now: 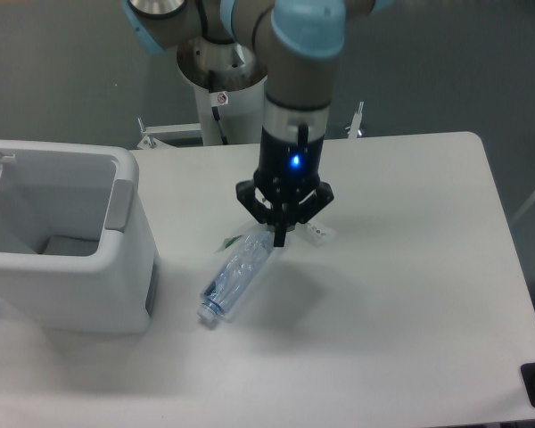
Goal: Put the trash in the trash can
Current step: 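Lower the gripper onto the wrapper and close on it, then lift the wrapper and carry it over the white bin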
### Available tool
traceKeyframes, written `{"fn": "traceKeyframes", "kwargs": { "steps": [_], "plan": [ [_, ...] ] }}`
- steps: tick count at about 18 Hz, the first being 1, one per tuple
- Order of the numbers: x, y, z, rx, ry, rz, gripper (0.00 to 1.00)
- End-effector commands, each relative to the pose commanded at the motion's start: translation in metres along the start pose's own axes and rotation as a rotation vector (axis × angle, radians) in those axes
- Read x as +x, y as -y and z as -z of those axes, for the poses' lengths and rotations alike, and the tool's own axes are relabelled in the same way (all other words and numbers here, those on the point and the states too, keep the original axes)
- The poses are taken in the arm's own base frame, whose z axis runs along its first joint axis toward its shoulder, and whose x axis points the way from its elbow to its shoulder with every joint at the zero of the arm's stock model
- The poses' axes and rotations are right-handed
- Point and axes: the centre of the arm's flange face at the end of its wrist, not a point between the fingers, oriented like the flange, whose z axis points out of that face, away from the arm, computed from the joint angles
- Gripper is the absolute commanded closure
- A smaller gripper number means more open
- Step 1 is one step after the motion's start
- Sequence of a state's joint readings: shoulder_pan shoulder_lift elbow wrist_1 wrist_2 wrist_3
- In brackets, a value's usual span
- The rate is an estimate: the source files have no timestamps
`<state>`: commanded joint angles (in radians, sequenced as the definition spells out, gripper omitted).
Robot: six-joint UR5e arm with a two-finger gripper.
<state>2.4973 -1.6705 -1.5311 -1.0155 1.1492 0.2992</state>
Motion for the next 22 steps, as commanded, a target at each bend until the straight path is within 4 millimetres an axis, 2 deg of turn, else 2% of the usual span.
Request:
{"fn": "traceKeyframes", "kwargs": {
  "steps": [5, 8, 14, 18, 22],
  "plan": [
    [0.033, 0.026, 0.044, 0.138, -0.136, -0.051, 1.00],
    [0.051, 0.035, 0.068, 0.214, -0.226, -0.079, 1.00],
    [0.084, 0.035, 0.111, 0.288, -0.287, -0.091, 1.00],
    [0.105, 0.031, 0.124, 0.301, -0.363, -0.073, 1.00],
    [0.137, 0.028, 0.108, 0.265, -0.416, -0.099, 1.00]
  ]
}}
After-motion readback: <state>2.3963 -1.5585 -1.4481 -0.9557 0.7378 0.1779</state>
